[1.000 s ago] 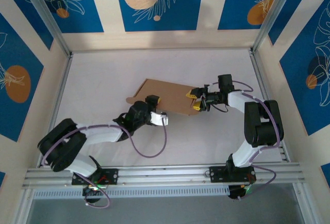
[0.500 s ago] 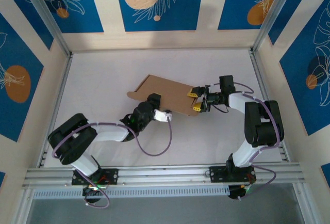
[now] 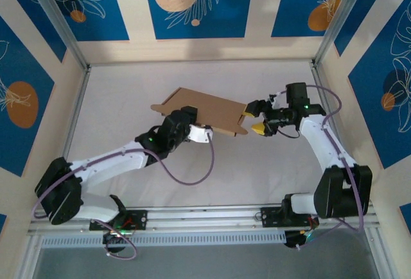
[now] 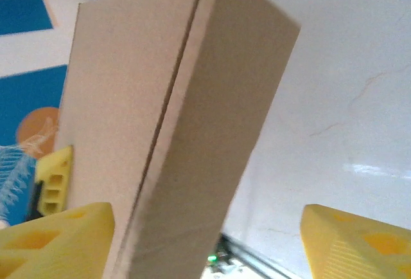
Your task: Fold the paper box
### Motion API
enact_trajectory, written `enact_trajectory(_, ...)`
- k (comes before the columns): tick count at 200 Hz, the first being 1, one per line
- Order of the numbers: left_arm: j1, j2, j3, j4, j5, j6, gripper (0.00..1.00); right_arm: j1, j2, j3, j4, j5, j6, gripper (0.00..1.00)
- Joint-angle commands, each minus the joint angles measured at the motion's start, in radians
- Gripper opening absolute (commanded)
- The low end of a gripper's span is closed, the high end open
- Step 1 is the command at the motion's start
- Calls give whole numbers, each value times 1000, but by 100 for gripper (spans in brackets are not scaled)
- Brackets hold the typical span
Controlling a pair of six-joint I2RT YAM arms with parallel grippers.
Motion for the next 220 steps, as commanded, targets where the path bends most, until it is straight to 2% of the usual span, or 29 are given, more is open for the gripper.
enact_trajectory(1, -12, -19, 140, -442, 96, -141, 51, 2, -95, 100, -217, 166, -174, 67)
enact_trajectory(17, -12, 18, 254, -660, 163, -211, 51, 36, -176, 152, -219, 258, -279, 59)
enact_trajectory(30, -12, 70, 346, -799, 189, -261, 52, 78, -205, 198, -237, 345, -355, 58)
enact_trajectory(53, -12, 121, 417, -889, 228, -306, 51, 209, -200, 277, -300, 355, -601, 55)
enact_trajectory(73, -12, 176, 476, -960, 263, -338, 49, 349, -218, 302, -335, 483, -794, 53)
enact_trajectory(85, -12, 208, 499, -986, 270, -350, 47, 376, -221, 315, -356, 480, -880, 51)
enact_trajectory(99, -12, 232, 509, -1004, 263, -353, 45, 407, -222, 327, -398, 414, -1002, 51)
enact_trajectory(119, -10, 251, 511, -1017, 265, -355, 45, 442, -223, 314, -442, 388, -1139, 51)
enact_trajectory(170, -11, 333, 584, -1070, 273, -371, 43, 478, -147, 242, -446, 460, -1227, 54)
enact_trajectory(220, -9, 363, 618, -1080, 274, -373, 40, 481, -116, 189, -389, 546, -1226, 44)
